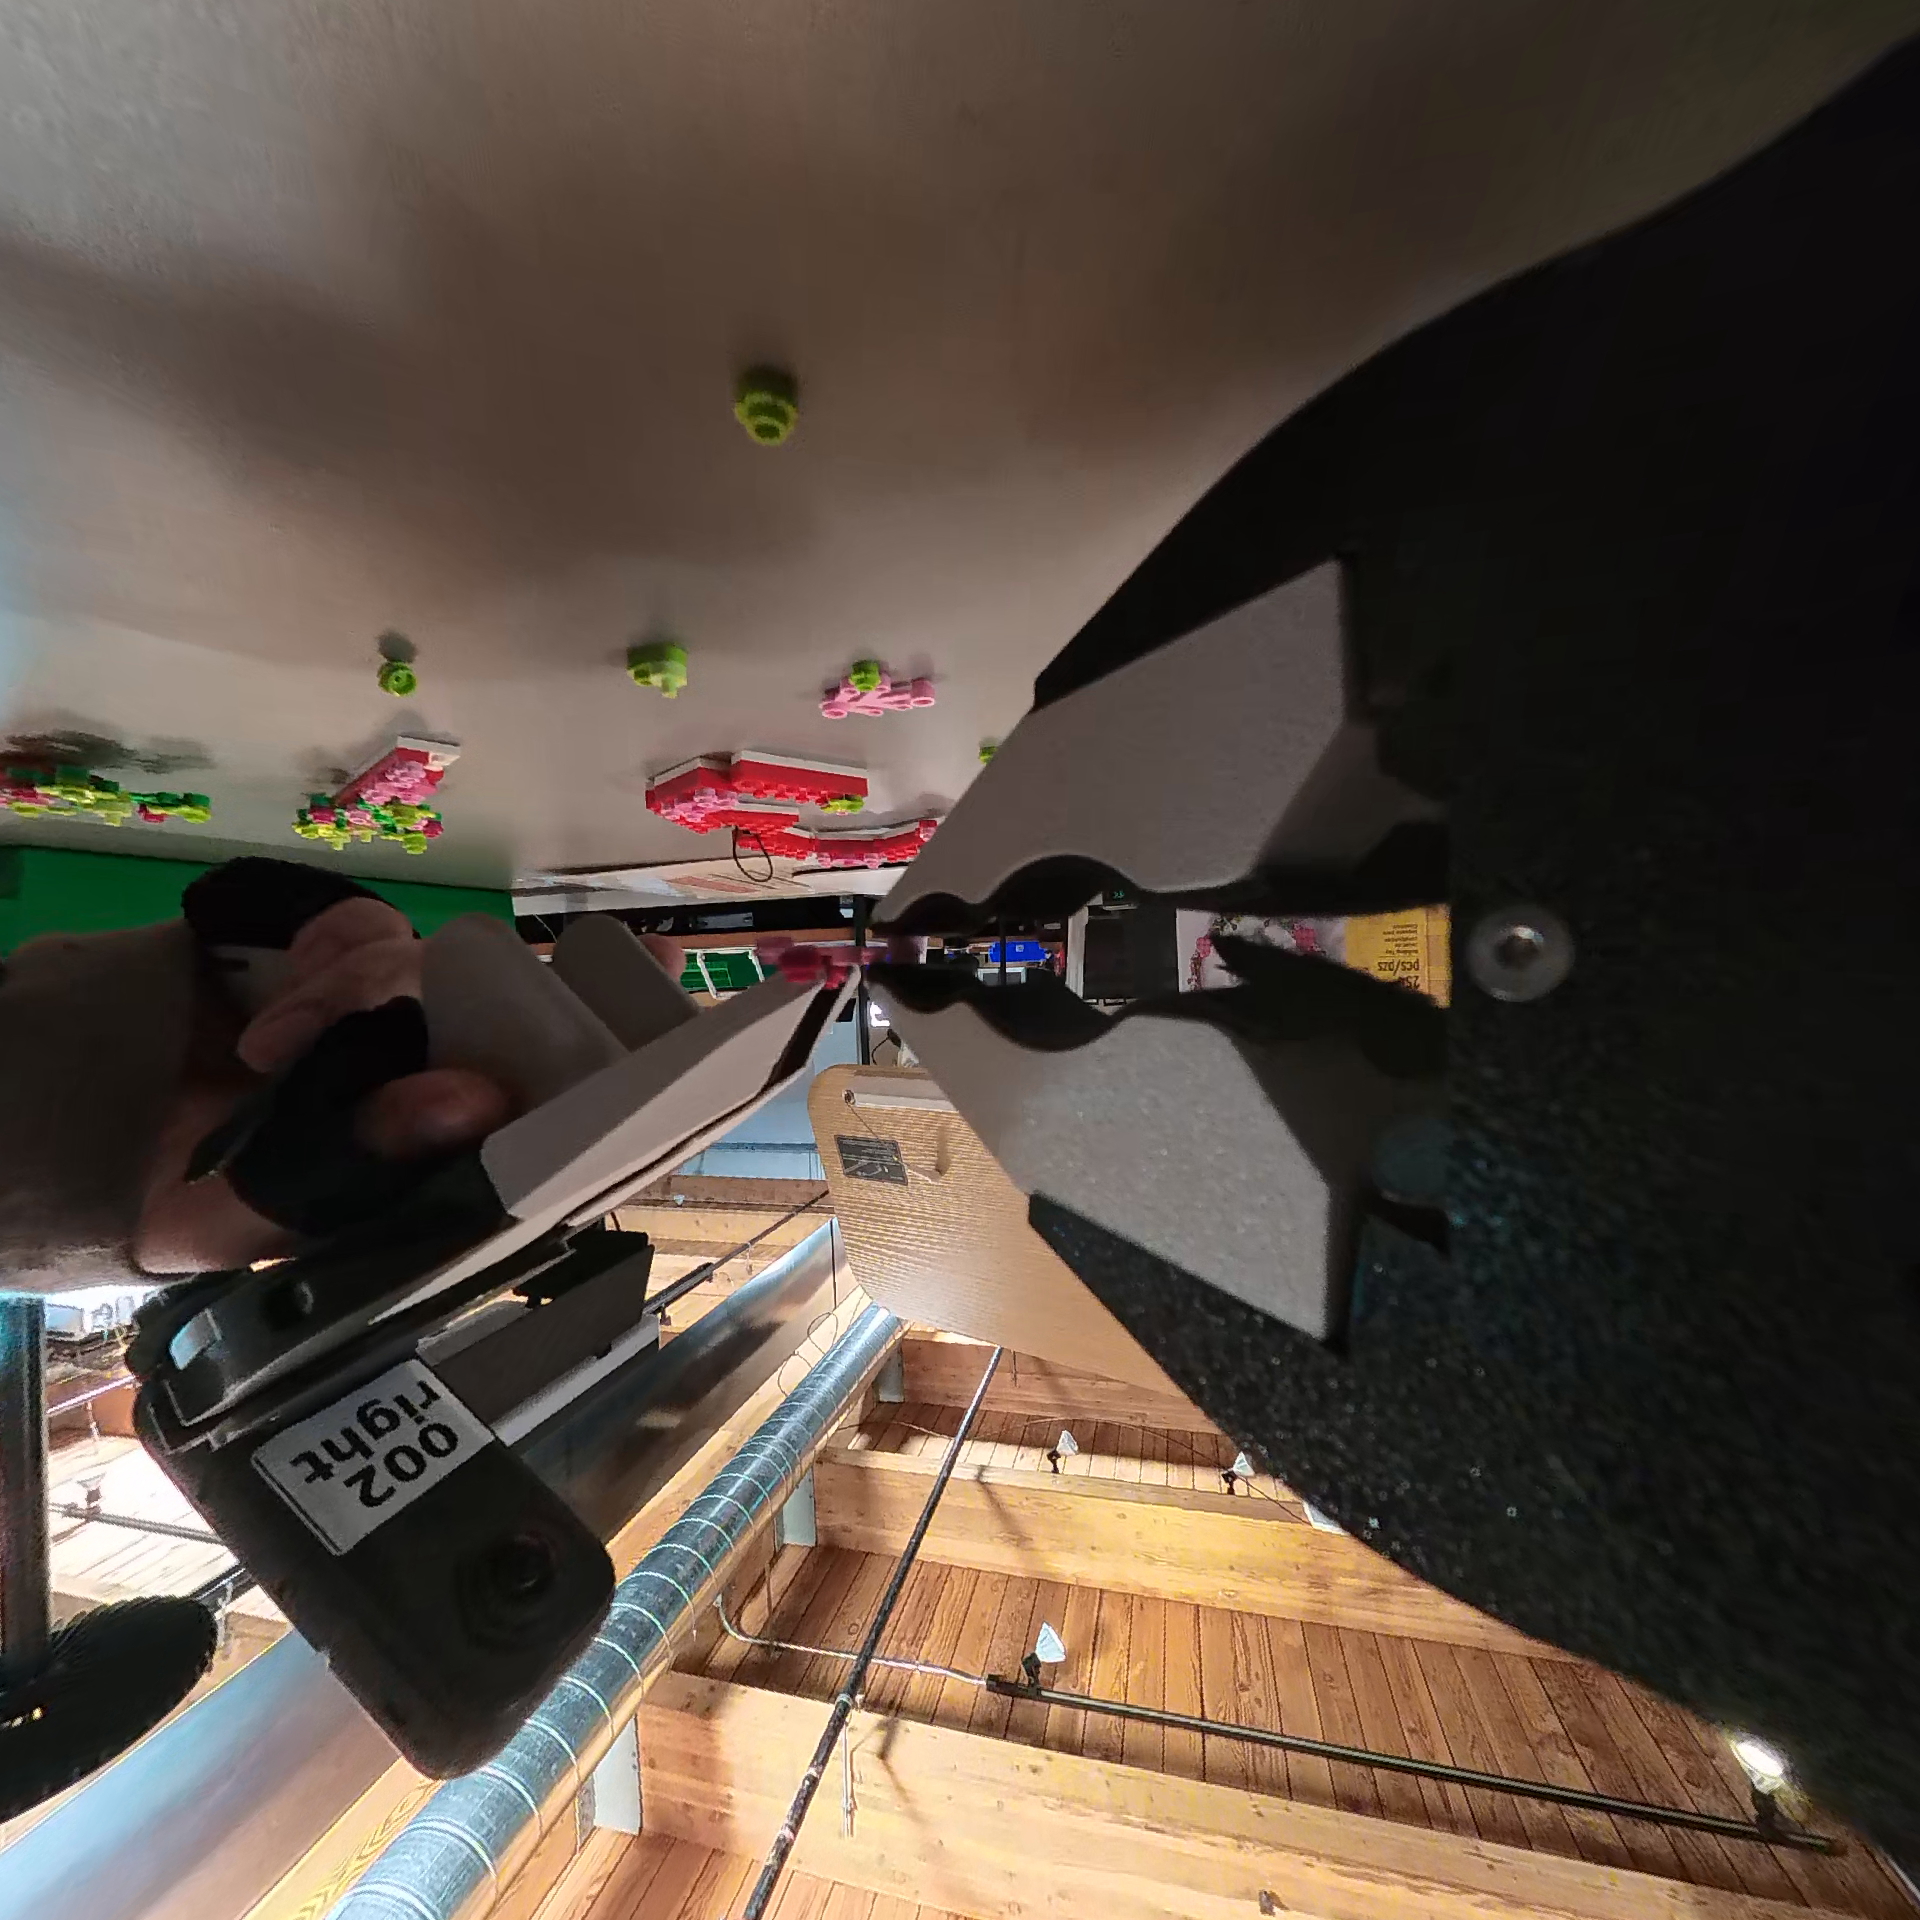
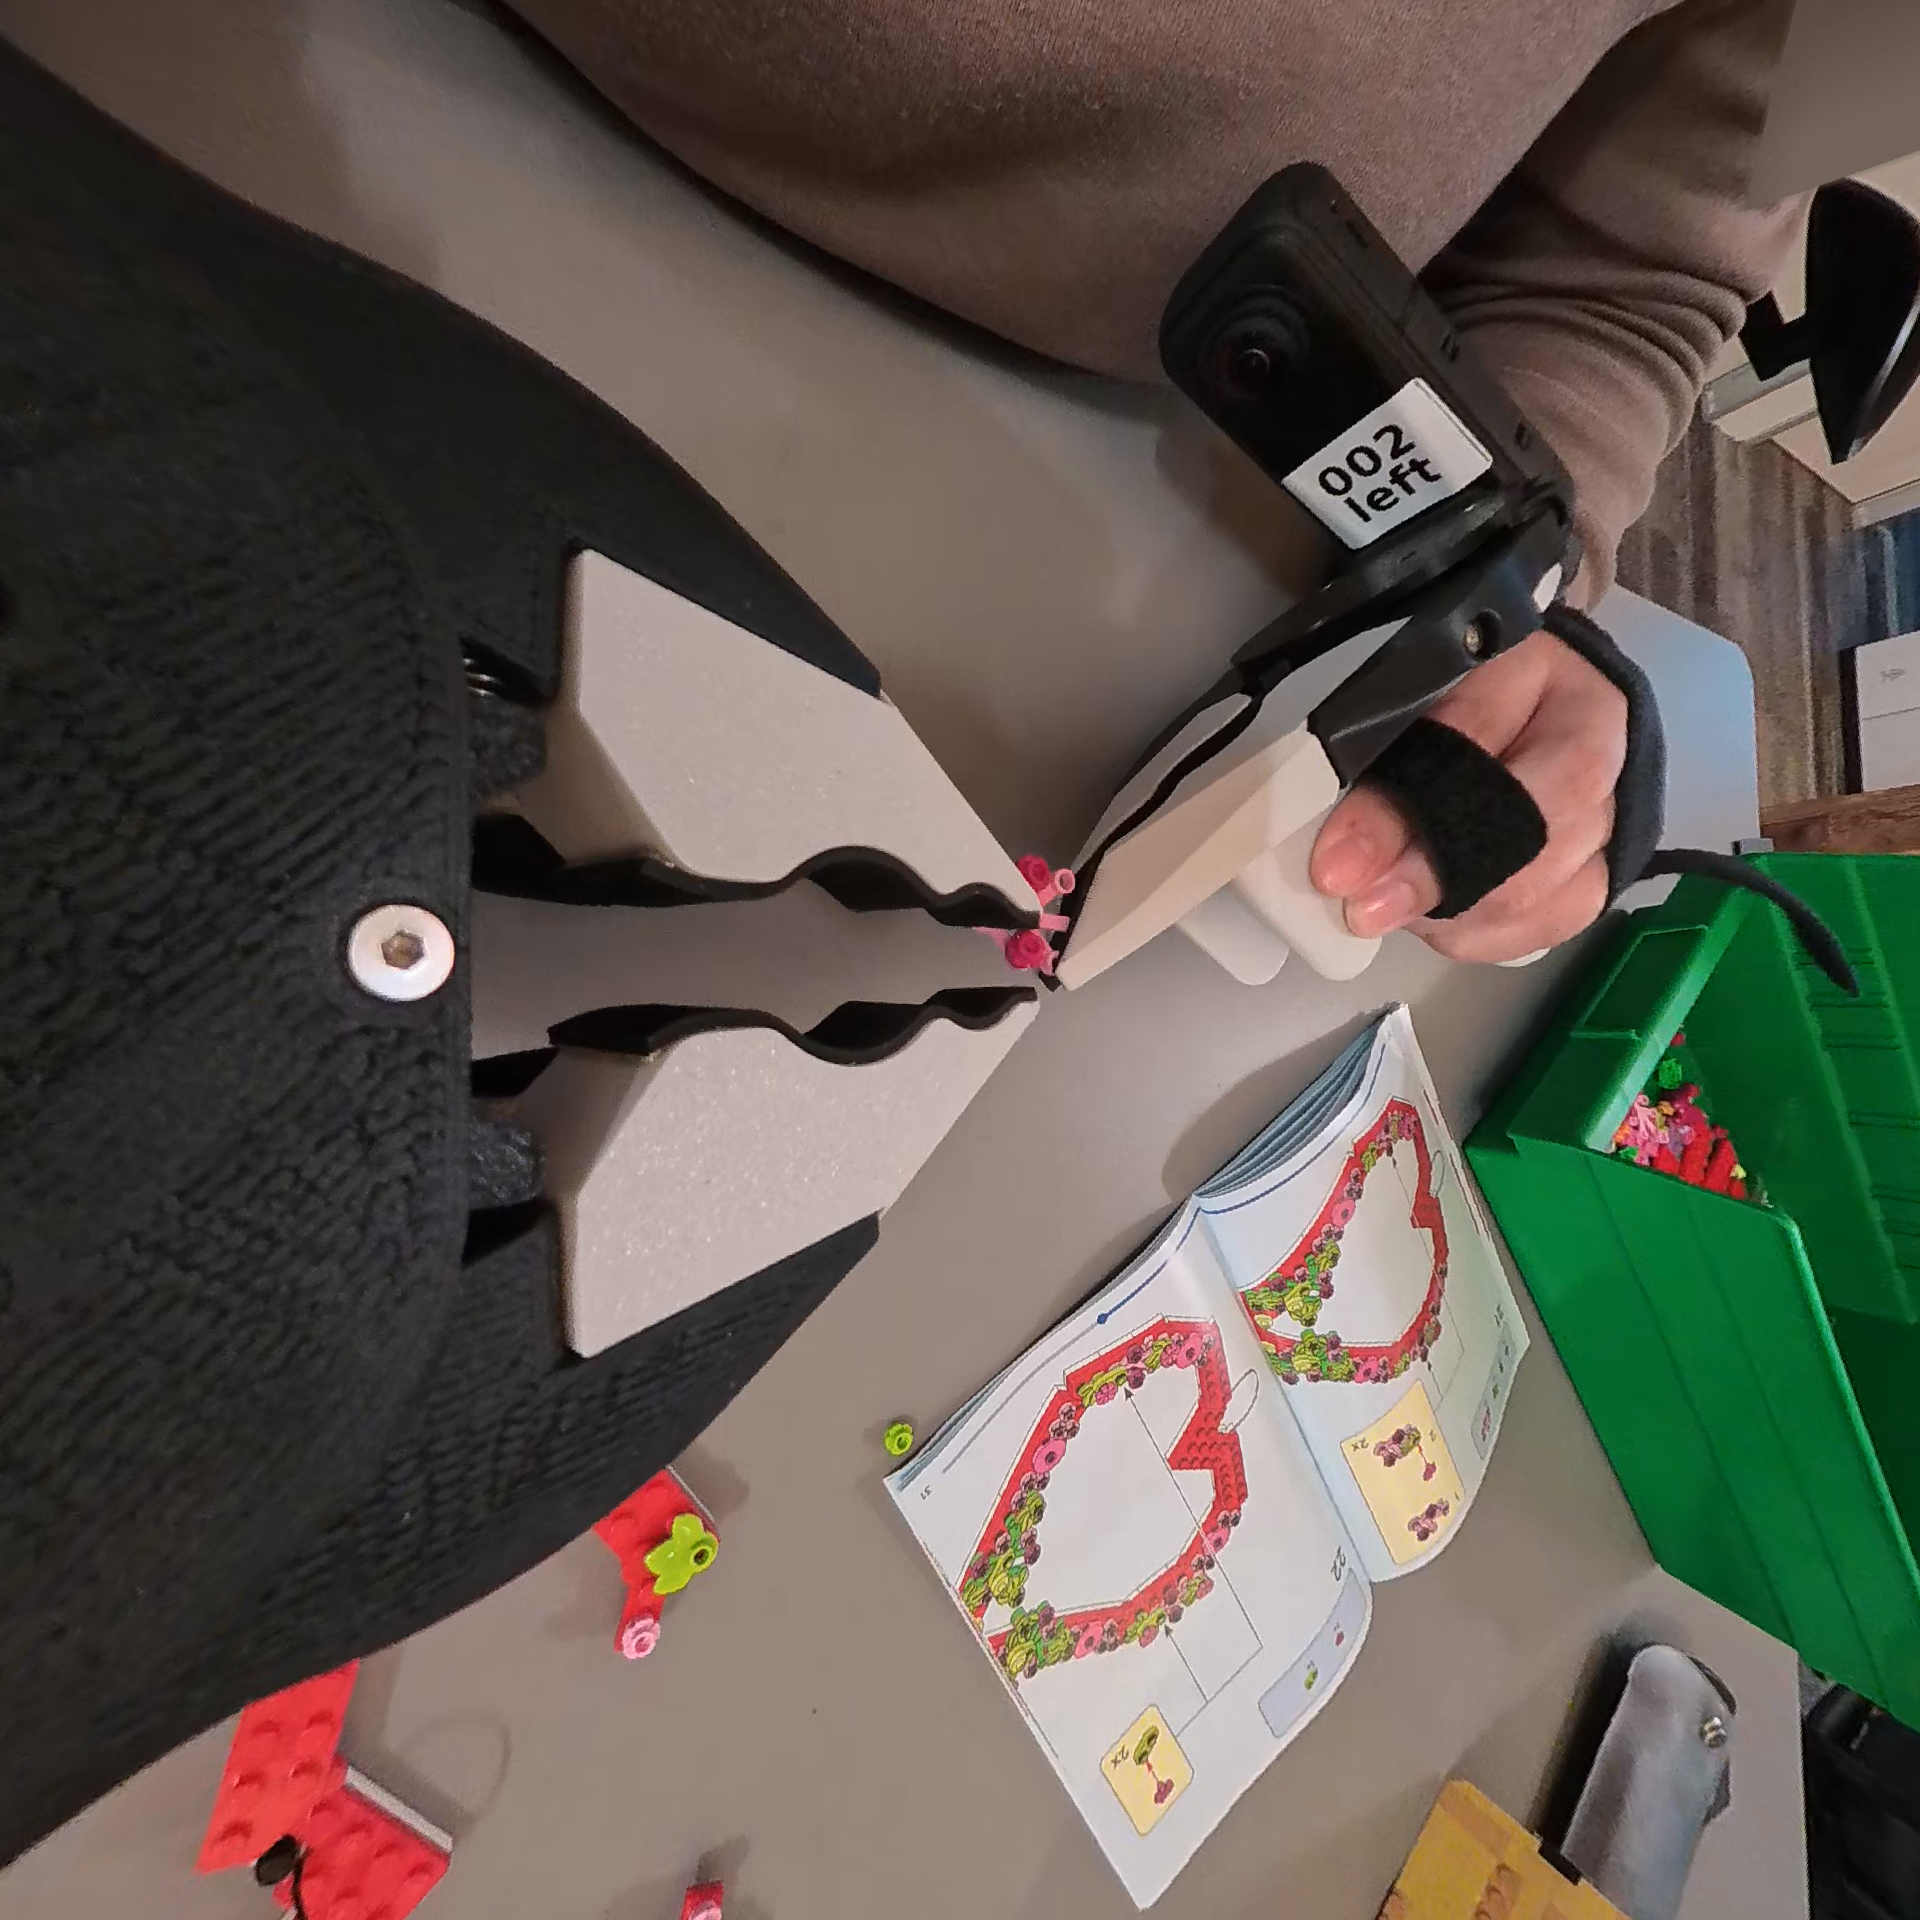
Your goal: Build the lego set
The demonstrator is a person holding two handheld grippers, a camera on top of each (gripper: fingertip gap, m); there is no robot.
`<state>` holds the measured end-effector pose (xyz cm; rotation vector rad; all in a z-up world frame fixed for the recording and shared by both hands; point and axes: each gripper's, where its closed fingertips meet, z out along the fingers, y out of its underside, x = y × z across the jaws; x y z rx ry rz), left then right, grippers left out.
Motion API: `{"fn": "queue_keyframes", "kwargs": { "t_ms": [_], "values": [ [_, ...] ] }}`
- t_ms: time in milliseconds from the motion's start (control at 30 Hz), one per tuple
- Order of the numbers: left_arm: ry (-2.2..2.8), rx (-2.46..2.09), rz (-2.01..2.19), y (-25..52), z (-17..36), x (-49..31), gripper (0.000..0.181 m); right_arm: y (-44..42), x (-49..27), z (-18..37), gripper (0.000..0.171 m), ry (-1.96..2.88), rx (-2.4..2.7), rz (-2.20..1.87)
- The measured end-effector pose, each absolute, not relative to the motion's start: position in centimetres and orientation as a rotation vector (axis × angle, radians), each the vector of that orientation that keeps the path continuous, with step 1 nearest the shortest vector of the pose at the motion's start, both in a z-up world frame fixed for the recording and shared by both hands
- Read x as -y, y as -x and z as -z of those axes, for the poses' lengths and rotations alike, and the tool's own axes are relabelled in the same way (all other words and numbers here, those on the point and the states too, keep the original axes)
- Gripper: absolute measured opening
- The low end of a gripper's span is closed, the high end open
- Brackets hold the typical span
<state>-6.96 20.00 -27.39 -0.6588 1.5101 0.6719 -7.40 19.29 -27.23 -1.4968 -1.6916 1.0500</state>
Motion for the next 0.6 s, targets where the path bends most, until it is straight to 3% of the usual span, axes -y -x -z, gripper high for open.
{"fn": "queue_keyframes", "kwargs": {
  "t_ms": [600],
  "values": [
    [0.663, -1.526, -0.685, 7.13, 27.62, -20.15, 0.002, 7.15, -19.37, 27.17, 0.009, 1.495, 1.67, -1.056]
  ]
}}
